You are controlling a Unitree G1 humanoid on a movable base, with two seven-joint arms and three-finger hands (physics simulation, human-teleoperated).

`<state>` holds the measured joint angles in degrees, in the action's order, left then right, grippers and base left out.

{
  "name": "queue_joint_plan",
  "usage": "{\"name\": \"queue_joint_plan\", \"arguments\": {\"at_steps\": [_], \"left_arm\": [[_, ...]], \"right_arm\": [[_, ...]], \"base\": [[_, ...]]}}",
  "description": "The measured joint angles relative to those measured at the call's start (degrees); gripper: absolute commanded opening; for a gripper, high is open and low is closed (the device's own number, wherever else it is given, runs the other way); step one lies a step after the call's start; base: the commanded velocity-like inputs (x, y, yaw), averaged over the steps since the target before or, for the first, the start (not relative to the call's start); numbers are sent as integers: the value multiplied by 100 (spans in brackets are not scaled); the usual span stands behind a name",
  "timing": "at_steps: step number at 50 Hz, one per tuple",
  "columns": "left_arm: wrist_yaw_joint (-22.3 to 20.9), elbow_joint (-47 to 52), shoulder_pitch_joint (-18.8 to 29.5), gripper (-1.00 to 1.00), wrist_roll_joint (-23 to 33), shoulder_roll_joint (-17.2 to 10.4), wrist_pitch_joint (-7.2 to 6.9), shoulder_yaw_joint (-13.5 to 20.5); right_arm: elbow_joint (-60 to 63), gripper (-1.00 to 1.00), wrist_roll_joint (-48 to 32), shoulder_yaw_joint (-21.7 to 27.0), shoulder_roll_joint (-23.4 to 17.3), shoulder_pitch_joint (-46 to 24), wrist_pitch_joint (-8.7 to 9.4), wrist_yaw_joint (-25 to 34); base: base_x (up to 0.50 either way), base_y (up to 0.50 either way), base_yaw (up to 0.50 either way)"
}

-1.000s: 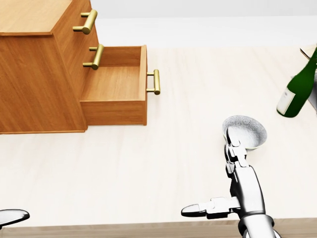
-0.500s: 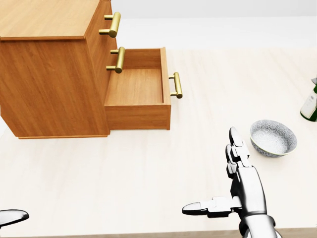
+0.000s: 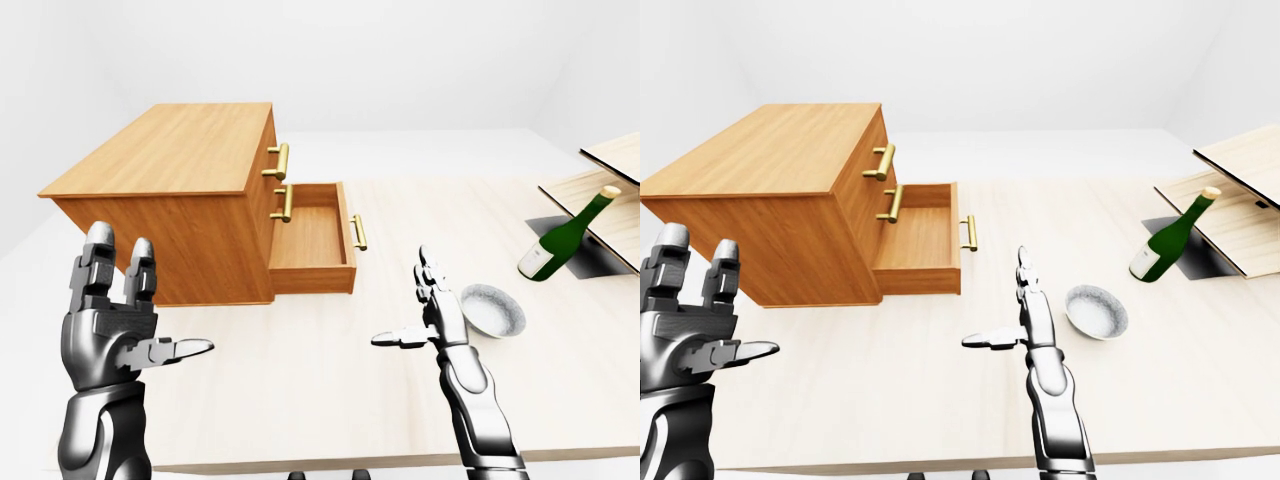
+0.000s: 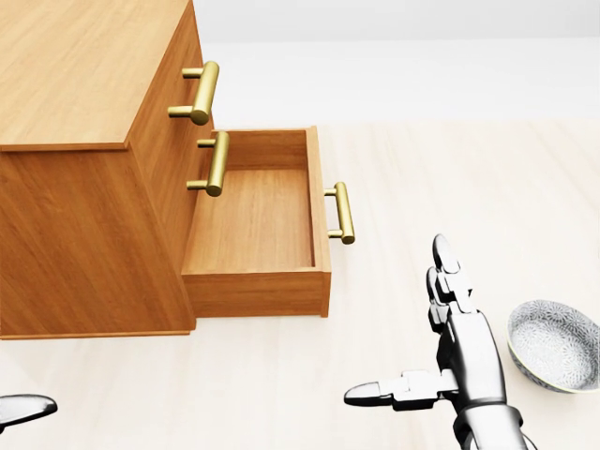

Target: Put the bowl on top of the cabinet.

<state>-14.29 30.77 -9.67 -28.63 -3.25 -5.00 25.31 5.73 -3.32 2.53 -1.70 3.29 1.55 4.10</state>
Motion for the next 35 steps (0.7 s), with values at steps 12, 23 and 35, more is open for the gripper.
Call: {"name": "queue_joint_plan", "arguments": {"at_steps": [12, 23, 35], "left_arm": [[-10, -5, -17, 100, -14, -6, 0, 12], [1, -11, -12, 100, -17, -18, 0, 8], [6, 78, -33, 100, -30, -8, 0, 25]], "right_arm": [[16, 100, 24, 8, 18, 30, 65, -33], [719, 100, -33, 172, -26, 552, 345, -14], [2788, 100, -1046, 755, 47, 1414, 345, 737]], "base": [[33, 0, 0], [0, 0, 0], [0, 0, 0]]}}
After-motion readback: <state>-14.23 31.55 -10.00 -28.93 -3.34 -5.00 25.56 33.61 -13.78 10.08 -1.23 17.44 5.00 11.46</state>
